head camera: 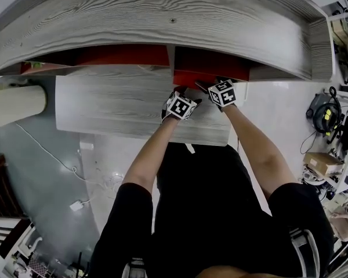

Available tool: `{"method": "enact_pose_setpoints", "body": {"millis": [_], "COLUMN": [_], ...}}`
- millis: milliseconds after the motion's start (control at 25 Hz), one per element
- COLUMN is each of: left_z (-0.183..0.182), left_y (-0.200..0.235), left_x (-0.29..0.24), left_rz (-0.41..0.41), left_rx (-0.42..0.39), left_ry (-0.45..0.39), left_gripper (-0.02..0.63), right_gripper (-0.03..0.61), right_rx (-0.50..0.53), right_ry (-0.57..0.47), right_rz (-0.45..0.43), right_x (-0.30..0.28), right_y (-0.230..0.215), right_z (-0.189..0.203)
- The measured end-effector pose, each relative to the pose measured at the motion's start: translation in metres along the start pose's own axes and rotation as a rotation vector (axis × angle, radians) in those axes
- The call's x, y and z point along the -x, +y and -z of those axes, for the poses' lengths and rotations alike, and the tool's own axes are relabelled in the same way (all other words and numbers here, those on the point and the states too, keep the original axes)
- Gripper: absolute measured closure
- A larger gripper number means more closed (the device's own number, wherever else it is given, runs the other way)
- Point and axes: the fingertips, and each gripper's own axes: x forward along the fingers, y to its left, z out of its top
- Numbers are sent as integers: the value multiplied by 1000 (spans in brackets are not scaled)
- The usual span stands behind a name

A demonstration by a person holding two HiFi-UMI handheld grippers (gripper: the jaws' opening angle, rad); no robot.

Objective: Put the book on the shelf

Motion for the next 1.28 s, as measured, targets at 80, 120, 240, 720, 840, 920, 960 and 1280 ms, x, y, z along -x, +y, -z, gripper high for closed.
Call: {"method": "enact_pose_setpoints", "body": {"millis": [80,120,240,720,840,920,960,1280], "left_z": [-4,-4,-6,-15,-20,-22,-22,-18], "left_y": [2,3,5,-2,-1,2,2,4], "left_x": [-2,-3,-3,-18,-17,-16,-17,-21], "left_rz": [-10,-15,-18,38,25,21,16,-27], "left_rx": [12,20,35,65,60,102,124,177], "left_ry": [-10,-13,-18,-3,0,-18,-25,-56], "left_gripper": [270,270,270,270,270,270,270,273], "right_gripper": [190,196,212,187,210,227,231,323], "right_rx": [-14,-22,-42,-323,-331,-337,-341,-376], "right_ry": [-9,-15,-30,-59,-62,-67,-73,-136], "right_rz": [6,6,10,39,44,43,38,19], "right_x": [3,4,7,39,58,70,75,117], "right_y": [-2,-2,-1,2,6,11,15,35], "right_z": [0,-1,-1,27,40,46,48,63]}}
